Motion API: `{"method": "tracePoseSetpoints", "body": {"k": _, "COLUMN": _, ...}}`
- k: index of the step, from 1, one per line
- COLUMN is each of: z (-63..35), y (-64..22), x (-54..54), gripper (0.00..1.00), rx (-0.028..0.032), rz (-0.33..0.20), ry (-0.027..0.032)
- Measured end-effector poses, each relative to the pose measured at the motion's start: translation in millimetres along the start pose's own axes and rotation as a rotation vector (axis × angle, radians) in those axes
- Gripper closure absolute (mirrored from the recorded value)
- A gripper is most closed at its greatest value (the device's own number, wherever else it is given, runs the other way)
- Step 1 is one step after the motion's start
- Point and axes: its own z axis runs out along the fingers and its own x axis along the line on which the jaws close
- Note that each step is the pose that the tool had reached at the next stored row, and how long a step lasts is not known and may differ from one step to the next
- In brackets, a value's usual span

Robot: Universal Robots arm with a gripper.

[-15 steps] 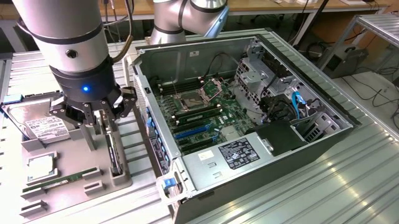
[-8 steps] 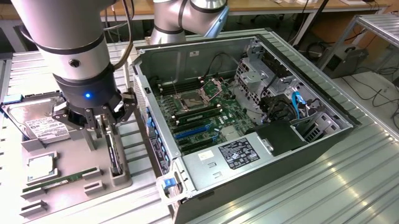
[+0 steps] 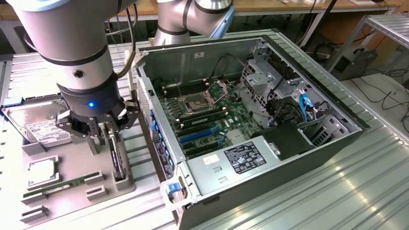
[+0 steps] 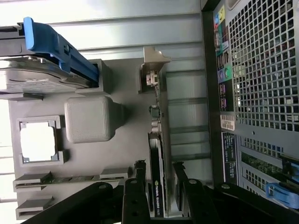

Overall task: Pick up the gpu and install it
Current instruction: 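Pick up the gpu and move the gpu toward the slot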

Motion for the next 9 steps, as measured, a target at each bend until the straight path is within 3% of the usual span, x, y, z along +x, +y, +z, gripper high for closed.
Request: {"method": "tracePoseSetpoints", "body": {"k": 9, "z": 16.7, "y": -0.7, "x": 0.5, "gripper": 0.64, "rx": 0.0, "rz": 0.0, "ry": 0.0001}}
